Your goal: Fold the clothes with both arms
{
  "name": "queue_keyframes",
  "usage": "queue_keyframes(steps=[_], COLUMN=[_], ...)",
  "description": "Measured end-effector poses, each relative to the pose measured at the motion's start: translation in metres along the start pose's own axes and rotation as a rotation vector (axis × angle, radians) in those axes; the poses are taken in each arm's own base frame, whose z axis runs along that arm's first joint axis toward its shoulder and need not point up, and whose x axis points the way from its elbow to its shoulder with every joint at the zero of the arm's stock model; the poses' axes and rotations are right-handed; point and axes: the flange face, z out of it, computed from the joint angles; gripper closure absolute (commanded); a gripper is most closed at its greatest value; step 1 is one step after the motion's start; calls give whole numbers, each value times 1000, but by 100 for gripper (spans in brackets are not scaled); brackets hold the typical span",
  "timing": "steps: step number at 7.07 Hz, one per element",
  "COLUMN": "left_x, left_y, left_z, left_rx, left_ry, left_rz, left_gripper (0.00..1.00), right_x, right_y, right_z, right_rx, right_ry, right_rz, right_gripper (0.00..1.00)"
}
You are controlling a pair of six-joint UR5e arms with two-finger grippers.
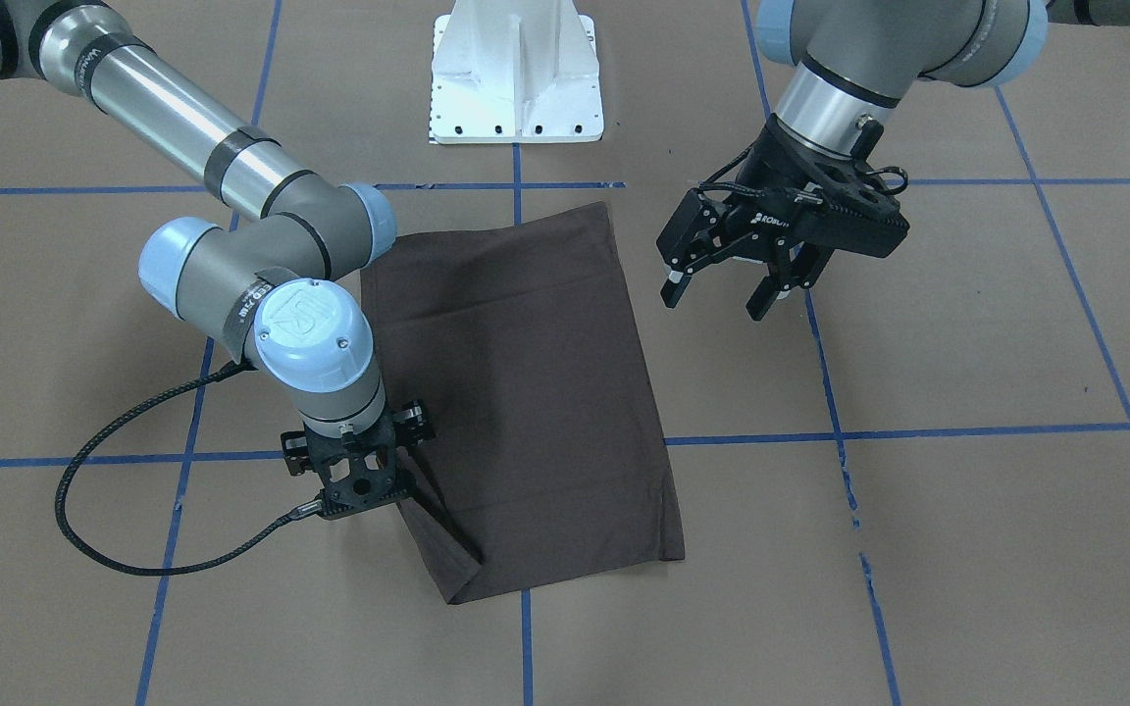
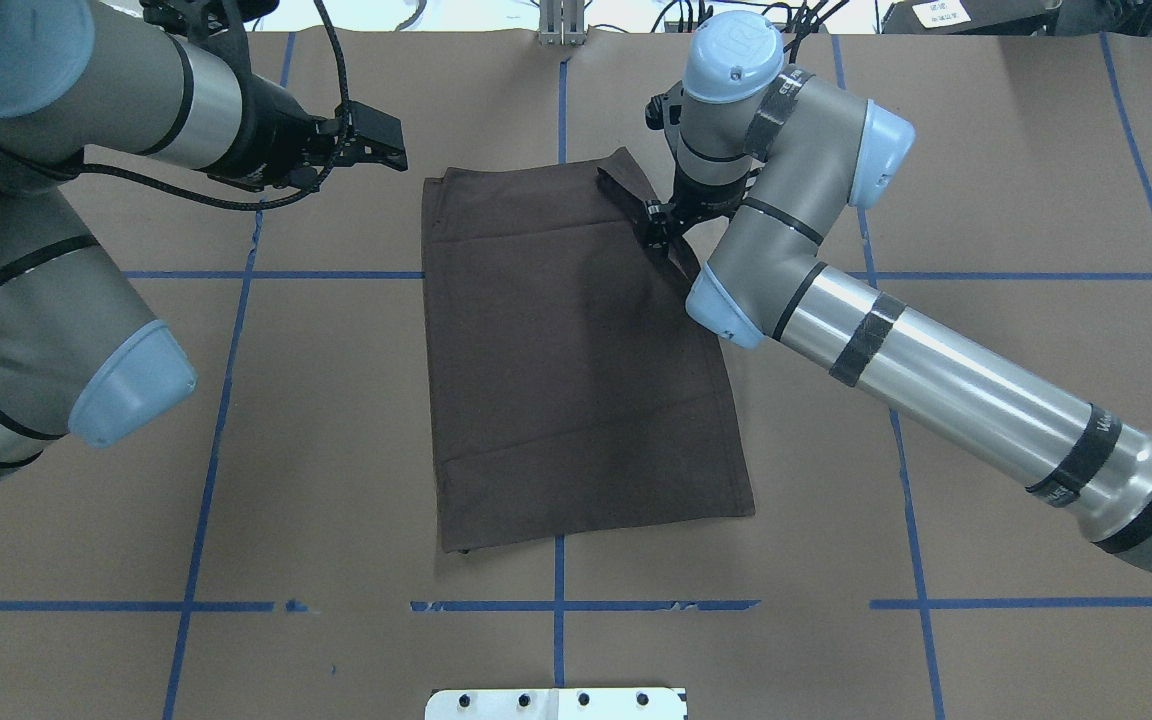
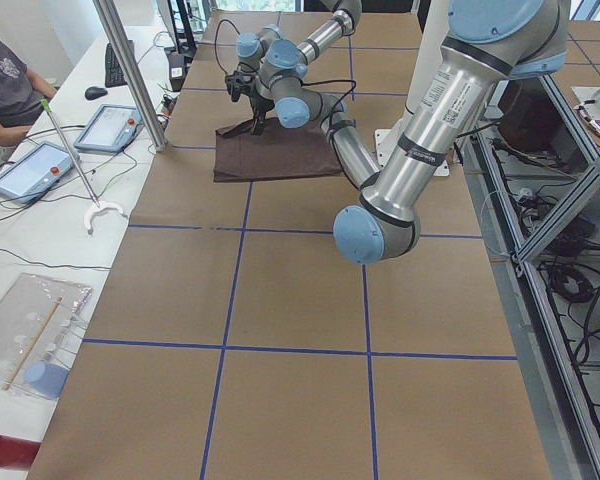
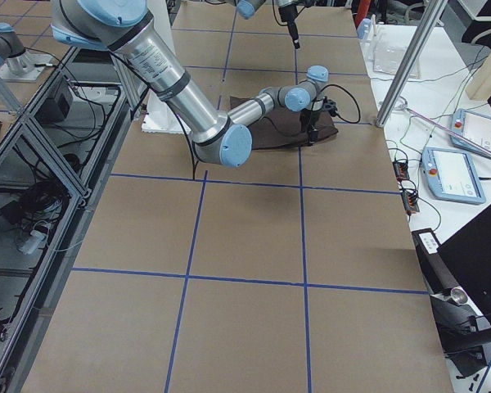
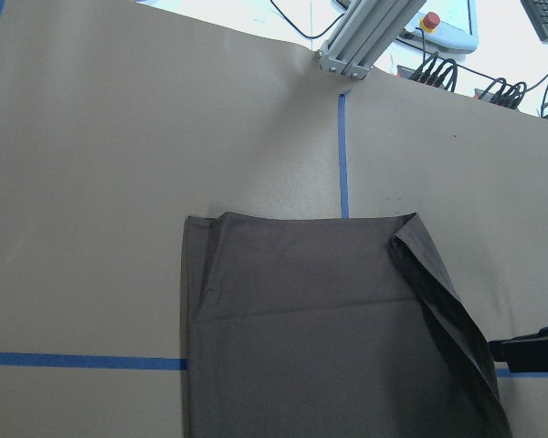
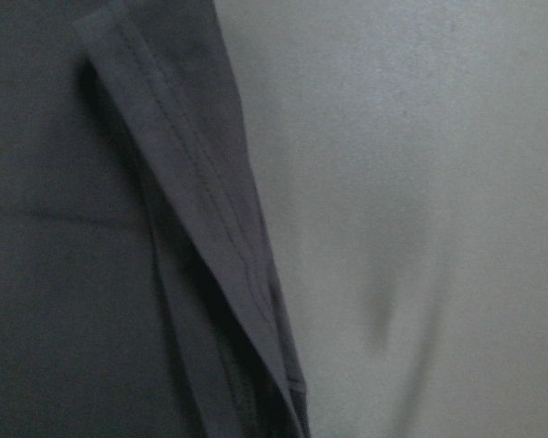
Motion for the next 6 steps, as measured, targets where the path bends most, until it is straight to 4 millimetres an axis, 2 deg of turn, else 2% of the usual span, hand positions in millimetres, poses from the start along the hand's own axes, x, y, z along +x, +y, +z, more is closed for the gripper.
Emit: queue_keyframes(steps=[2, 4, 6], left_x=[-2, -5, -7], left_y=[-4, -10, -15], left_z=[-3, -7, -10], left_rx=[8, 18, 25], left_ry=[-2, -4, -5], left_rz=[-2, 1, 9], left_gripper=[0, 0, 0], right_x=[-21, -18, -12], right_y=[-12, -18, -18], right_z=[5, 23, 33], right_rx=[-13, -16, -23], right_ry=[-5, -4, 1], right_rz=[-4, -5, -3], right_gripper=[0, 0, 0])
